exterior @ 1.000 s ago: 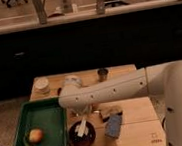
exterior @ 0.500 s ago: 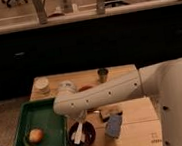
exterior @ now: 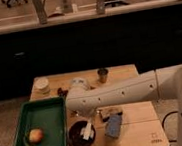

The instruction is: Wipe purple bowl with brush

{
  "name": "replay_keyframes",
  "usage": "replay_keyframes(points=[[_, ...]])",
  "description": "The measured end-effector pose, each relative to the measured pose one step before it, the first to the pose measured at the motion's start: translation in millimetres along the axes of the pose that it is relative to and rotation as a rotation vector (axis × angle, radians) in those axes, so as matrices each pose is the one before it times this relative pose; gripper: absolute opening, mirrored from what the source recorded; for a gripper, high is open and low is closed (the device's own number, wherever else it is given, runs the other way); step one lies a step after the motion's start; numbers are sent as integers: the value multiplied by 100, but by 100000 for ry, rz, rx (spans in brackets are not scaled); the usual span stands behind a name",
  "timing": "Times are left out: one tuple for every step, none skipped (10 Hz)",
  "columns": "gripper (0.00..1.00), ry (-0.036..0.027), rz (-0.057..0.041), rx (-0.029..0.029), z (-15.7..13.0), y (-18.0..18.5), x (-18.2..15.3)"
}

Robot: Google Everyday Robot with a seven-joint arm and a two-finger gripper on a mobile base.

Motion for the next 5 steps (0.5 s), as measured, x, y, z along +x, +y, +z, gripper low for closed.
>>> replay_keyframes(points=[[0,1608,-1297,702,-452,-1663,944],[0,331,-1731,751,-197,-976,10],[0,169,-2825,1176,-226,-1258,-130],[0,-398,-4466,1075,-90,-1309,-606],[0,-864,-4217,798,124,-884,-844]])
